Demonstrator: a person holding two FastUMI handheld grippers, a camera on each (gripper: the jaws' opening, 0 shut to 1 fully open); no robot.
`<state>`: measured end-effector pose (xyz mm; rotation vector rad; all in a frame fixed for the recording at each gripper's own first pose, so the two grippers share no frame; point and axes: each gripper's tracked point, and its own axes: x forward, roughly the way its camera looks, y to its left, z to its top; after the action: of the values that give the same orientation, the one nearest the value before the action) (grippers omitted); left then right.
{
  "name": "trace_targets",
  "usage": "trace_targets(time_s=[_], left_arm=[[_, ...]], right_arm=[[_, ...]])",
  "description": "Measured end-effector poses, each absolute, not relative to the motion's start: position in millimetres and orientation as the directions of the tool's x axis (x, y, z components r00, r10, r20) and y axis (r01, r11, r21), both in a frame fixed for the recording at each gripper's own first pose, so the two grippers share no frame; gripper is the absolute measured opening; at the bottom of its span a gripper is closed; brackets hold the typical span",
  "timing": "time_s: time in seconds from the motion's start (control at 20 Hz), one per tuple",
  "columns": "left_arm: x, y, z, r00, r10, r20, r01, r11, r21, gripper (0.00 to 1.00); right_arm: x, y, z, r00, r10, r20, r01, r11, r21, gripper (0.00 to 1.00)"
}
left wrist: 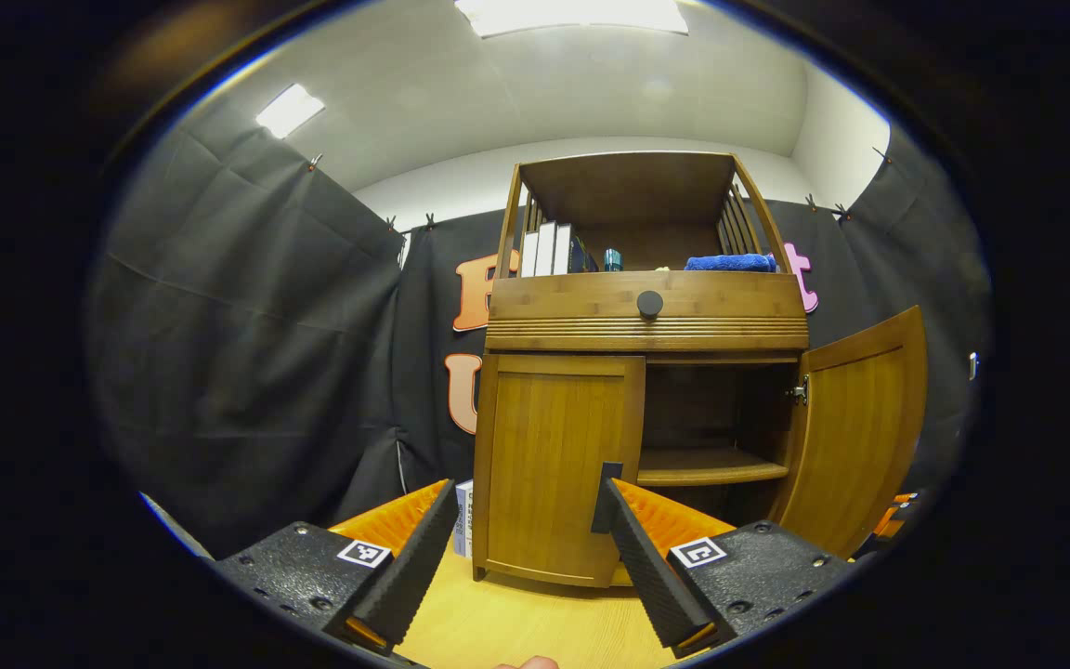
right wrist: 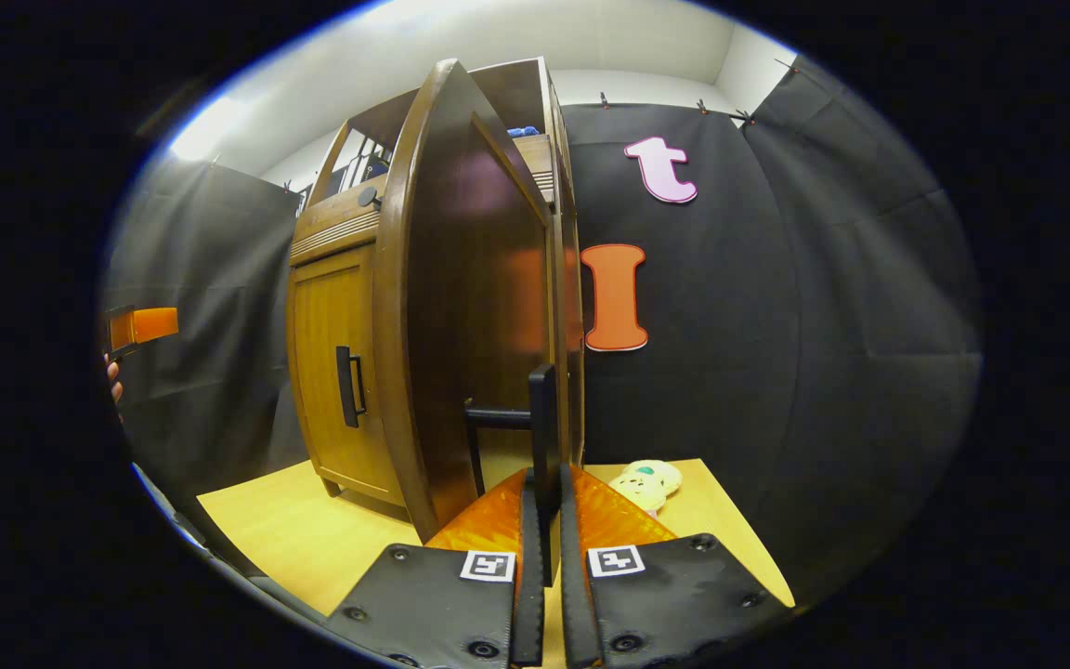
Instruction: Open the right door of the double-door shoe cabinet with the right hand, and open the left door with the left hand.
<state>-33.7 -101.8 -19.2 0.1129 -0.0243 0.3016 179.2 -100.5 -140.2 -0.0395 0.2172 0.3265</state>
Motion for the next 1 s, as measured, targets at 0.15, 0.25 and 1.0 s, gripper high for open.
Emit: trace_targets(time_s=[0.15, 0.25, 1.0], left_arm=[[-36.6, -104.3, -22.3, 0.956, 0.291, 0.031, -0.292, 0.95, 0.105, 0.92], [-37.1, -109.5, -23.9, 0.961, 0.276, 0.024, -0.277, 0.957, 0.088, 0.92], [-12.7, -128.1, -29.6, 0.984, 0.177, 0.034, -0.178, 0.983, 0.037, 0.92]], right_arm=[[180.6, -107.5, -140.9, 0.918, 0.331, -0.219, -0.338, 0.941, 0.004, 0.16], [181.8, -118.4, -141.2, 0.916, 0.329, -0.228, -0.337, 0.942, 0.004, 0.16], [107.0, -163.6, -100.7, 0.96, 0.182, -0.211, -0.184, 0.983, 0.013, 0.22]])
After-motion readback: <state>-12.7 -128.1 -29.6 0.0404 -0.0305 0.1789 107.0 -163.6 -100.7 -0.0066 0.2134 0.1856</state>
